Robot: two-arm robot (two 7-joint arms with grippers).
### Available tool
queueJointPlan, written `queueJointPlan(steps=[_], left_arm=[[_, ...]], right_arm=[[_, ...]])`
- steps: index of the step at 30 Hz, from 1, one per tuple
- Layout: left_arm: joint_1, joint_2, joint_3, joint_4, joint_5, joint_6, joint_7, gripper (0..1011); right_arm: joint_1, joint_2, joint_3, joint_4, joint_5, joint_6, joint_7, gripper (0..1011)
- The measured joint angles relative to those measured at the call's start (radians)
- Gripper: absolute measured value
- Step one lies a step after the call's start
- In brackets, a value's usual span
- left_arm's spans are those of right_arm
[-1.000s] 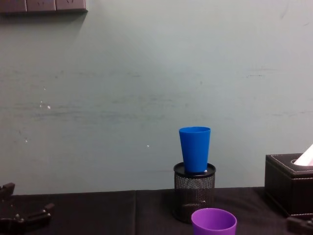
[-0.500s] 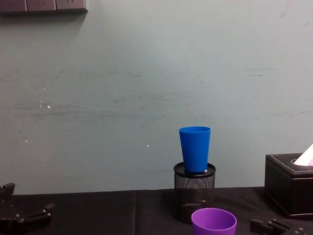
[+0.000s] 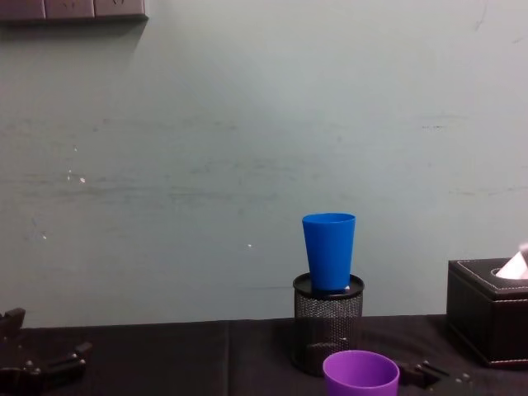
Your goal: Pick up one cup with a gripper and tap it against the other cup.
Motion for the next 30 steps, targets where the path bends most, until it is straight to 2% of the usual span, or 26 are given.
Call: queueJointPlan(steps=[14, 28, 30], left_arm=[[0.0, 0.0, 0.0, 0.0, 0.0, 0.0, 0.0, 1000], [0.0, 0.0, 0.0, 0.0, 0.0, 0.0, 0.0, 1000], [0.0, 0.0, 0.0, 0.0, 0.0, 0.0, 0.0, 1000]], right_arm=[[0.035, -0.061, 0.013, 0.057, -0.032, -0.009, 0.015, 1003], [0.034, -0.063, 0.015, 0.058, -0.033, -0.011, 0.013, 1003], [0.034, -0.063, 0.015, 0.058, -0.033, -0.011, 0.013, 958]])
